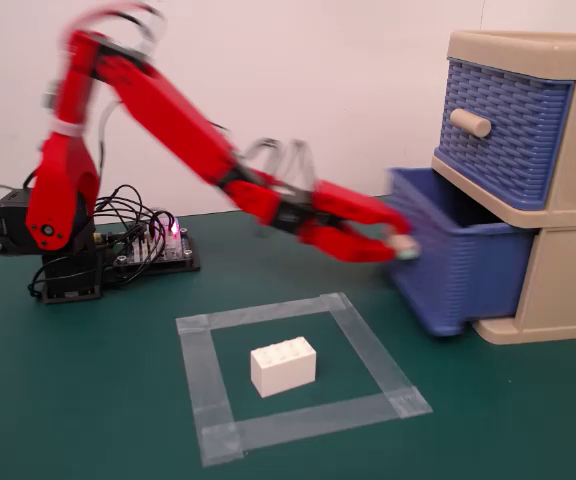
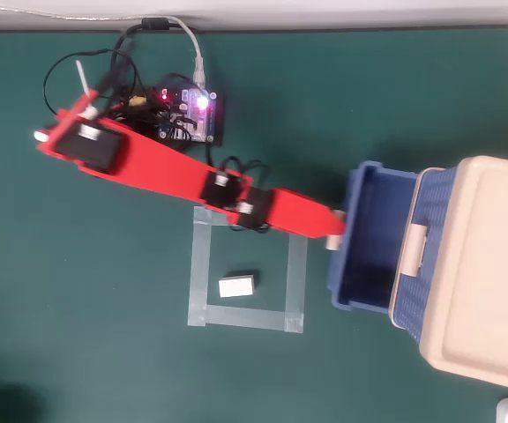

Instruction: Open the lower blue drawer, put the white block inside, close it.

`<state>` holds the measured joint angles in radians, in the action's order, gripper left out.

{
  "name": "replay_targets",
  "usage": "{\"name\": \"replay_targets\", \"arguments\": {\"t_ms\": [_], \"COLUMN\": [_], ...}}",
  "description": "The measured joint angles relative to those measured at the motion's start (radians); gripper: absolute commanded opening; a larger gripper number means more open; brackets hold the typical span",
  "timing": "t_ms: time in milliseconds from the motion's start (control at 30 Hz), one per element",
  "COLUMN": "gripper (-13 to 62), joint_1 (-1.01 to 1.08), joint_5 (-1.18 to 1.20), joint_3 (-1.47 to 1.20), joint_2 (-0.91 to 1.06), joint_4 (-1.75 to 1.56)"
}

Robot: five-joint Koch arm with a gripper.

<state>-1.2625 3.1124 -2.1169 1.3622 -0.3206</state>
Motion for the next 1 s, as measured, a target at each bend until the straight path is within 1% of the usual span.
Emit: {"name": "replay_targets", "arguments": {"t_ms": [100, 133, 167, 200, 333, 367, 400, 467, 567, 600, 633, 700, 733, 767, 833, 867, 900, 1000], "gripper": [-7.4, -3.4, 2.6, 10.9, 30.1, 33.1, 34.3, 34.3, 34.0, 34.1, 34.1, 34.0, 33.9, 33.9, 33.9, 33.9, 33.8, 33.7], "joint_1": [0.037, 0.048, 0.057, 0.058, 0.075, 0.086, 0.098, 0.098, 0.107, 0.118, 0.135, 0.169, 0.21, 0.272, 0.341, 0.377, 0.402, 0.41], "joint_5": [0.006, 0.006, 0.009, 0.009, 0.025, 0.028, 0.028, 0.035, 0.037, 0.041, 0.048, 0.054, 0.061, 0.084, 0.132, 0.17, 0.235, 0.365], "joint_3": [-0.189, -0.212, -0.227, -0.236, -0.258, -0.264, -0.265, -0.31, -0.305, -0.288, -0.216, -0.051, 0.063, 0.215, 0.342, 0.437, 0.586, 0.795], "joint_2": [0.164, 0.184, 0.198, 0.204, 0.222, 0.225, 0.229, 0.281, 0.485, 0.561, 0.661, 0.715, 0.709, 0.675, 0.574, 0.488, 0.357, 0.14], "joint_4": [0.002, 0.003, 0.002, 0.002, 0.002, 0.003, 0.017, 0.031, 0.146, 0.241, 0.434, 0.713, 0.881, 1.129, 1.376, 1.482, 1.586, 1.724]}}
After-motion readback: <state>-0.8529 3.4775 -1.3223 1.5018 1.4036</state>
